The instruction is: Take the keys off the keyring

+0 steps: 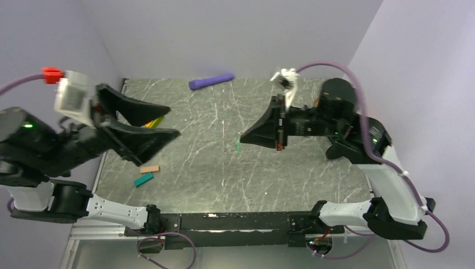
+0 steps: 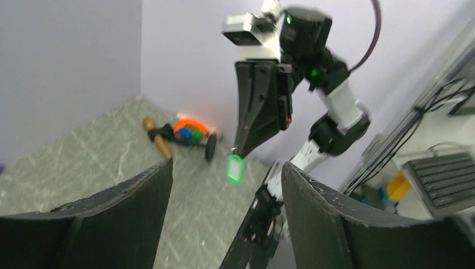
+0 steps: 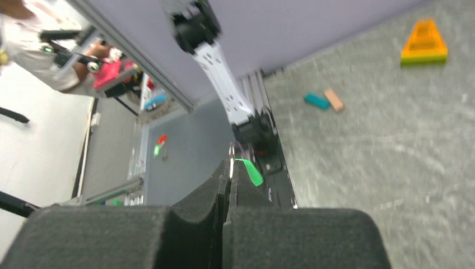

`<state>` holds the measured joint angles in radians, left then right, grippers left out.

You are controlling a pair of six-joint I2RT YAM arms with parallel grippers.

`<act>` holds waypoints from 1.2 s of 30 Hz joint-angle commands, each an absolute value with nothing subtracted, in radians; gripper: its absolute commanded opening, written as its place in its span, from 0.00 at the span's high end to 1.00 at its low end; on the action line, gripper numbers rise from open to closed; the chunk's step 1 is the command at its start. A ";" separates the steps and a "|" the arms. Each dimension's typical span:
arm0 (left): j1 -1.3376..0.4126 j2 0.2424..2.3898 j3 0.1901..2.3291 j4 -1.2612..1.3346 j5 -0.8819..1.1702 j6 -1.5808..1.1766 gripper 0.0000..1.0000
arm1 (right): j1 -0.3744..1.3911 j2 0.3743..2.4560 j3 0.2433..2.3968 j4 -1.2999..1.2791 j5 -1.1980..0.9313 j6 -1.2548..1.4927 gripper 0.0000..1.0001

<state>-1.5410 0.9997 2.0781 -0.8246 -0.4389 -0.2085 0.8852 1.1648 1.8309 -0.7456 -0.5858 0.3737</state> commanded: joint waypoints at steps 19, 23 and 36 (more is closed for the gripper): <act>-0.741 1.015 1.577 -0.573 0.754 -0.466 0.48 | 0.883 1.151 1.577 -0.721 -0.774 0.355 1.00; -0.720 1.024 1.557 -0.500 0.859 -0.510 0.55 | 0.884 1.168 1.611 -0.706 -0.796 0.357 1.00; -0.718 1.082 1.602 -0.604 0.823 -0.448 0.57 | 0.878 1.224 1.692 -0.704 -0.771 0.318 1.00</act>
